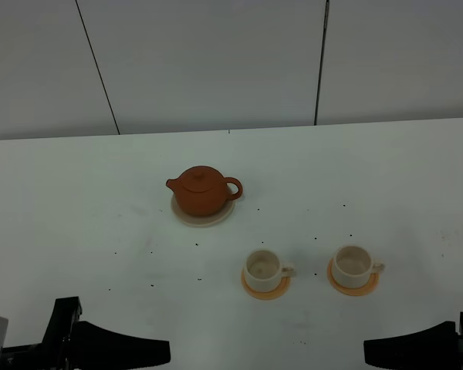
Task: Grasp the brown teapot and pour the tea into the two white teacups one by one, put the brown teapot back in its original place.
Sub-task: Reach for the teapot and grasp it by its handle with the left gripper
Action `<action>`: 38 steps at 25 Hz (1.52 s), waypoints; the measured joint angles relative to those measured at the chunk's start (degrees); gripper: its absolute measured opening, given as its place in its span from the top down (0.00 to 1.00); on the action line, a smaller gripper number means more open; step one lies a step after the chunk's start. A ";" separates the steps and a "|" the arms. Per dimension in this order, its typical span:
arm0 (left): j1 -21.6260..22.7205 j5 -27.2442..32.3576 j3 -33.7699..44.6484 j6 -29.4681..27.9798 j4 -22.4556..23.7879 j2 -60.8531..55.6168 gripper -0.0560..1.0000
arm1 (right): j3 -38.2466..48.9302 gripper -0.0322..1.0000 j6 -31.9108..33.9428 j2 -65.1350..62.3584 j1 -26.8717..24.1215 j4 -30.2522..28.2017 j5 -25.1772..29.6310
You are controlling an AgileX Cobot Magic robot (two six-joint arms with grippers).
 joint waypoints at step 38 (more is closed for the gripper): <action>0.00 -25.65 -0.11 -8.63 -4.29 -18.45 0.64 | -2.50 0.93 -2.45 -2.38 0.00 11.51 -13.42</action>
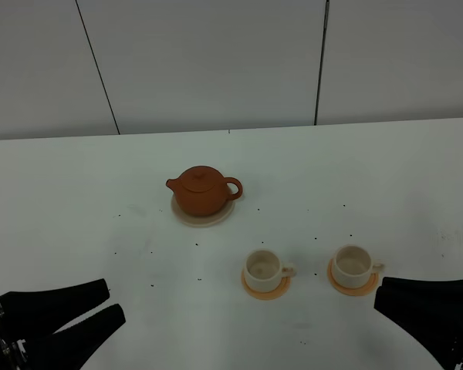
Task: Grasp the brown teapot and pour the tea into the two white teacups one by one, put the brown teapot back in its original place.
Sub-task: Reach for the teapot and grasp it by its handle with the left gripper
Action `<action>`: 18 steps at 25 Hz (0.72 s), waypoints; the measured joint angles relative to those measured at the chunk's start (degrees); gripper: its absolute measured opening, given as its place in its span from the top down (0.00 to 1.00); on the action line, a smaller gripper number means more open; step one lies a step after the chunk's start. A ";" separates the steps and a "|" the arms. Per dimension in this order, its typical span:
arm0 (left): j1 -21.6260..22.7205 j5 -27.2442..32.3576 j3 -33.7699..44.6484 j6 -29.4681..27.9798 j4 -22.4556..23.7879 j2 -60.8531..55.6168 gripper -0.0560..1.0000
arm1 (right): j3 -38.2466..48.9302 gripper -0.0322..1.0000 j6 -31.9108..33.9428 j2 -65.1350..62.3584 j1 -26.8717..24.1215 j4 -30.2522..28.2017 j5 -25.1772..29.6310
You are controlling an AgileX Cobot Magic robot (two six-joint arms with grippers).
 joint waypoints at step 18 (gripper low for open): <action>0.00 -0.17 0.00 -0.12 -0.93 0.00 0.66 | -1.05 0.97 13.77 -34.12 0.00 -3.84 -45.12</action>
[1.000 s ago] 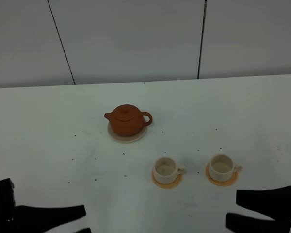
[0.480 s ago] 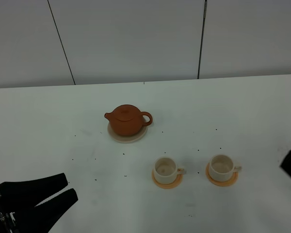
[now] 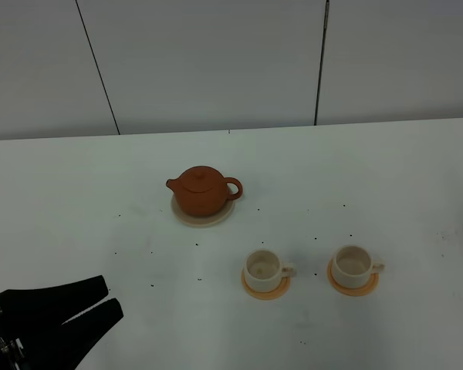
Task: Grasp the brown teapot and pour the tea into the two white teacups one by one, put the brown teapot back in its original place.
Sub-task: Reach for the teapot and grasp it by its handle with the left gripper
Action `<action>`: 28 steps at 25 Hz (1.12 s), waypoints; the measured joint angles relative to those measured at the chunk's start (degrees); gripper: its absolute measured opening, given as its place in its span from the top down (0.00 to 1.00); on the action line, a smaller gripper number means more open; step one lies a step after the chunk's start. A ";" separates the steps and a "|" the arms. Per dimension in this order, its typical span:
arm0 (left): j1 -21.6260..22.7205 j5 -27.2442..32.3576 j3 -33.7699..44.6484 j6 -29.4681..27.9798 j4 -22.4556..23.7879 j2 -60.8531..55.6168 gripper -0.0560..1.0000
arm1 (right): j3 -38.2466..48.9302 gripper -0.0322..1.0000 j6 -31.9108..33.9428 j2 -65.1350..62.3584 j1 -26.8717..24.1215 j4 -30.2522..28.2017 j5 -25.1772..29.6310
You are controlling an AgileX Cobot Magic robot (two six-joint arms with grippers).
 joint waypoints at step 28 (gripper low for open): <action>0.00 -0.04 0.00 0.00 0.00 0.00 0.67 | -3.40 0.97 -27.94 14.37 0.97 3.97 -43.30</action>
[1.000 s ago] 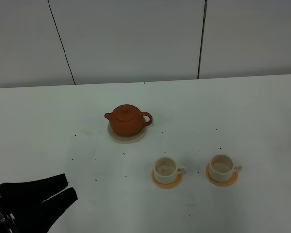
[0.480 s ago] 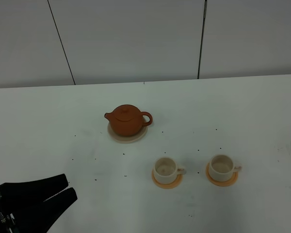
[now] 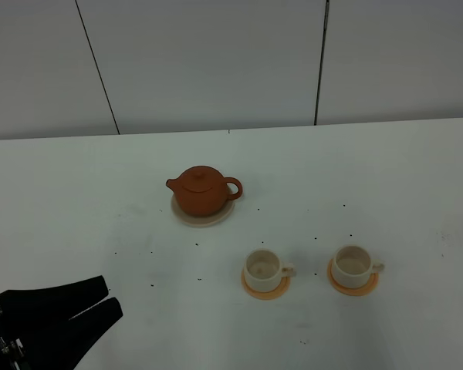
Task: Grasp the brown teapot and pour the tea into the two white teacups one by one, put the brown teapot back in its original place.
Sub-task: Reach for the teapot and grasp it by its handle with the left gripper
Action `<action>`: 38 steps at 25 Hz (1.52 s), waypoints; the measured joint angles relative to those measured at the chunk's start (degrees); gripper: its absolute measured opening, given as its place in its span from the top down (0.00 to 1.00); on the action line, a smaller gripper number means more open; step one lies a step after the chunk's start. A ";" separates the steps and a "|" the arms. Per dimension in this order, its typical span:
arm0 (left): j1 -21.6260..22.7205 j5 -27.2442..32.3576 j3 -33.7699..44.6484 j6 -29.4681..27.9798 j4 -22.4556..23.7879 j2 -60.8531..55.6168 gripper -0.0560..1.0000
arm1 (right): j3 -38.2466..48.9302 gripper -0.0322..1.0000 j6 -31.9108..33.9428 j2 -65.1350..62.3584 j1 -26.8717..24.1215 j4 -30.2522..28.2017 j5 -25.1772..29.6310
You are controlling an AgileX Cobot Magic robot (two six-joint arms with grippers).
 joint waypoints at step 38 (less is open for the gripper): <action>0.00 -1.55 0.00 0.00 4.34 0.00 0.67 | 1.31 0.97 3.83 -14.10 1.91 0.03 -6.30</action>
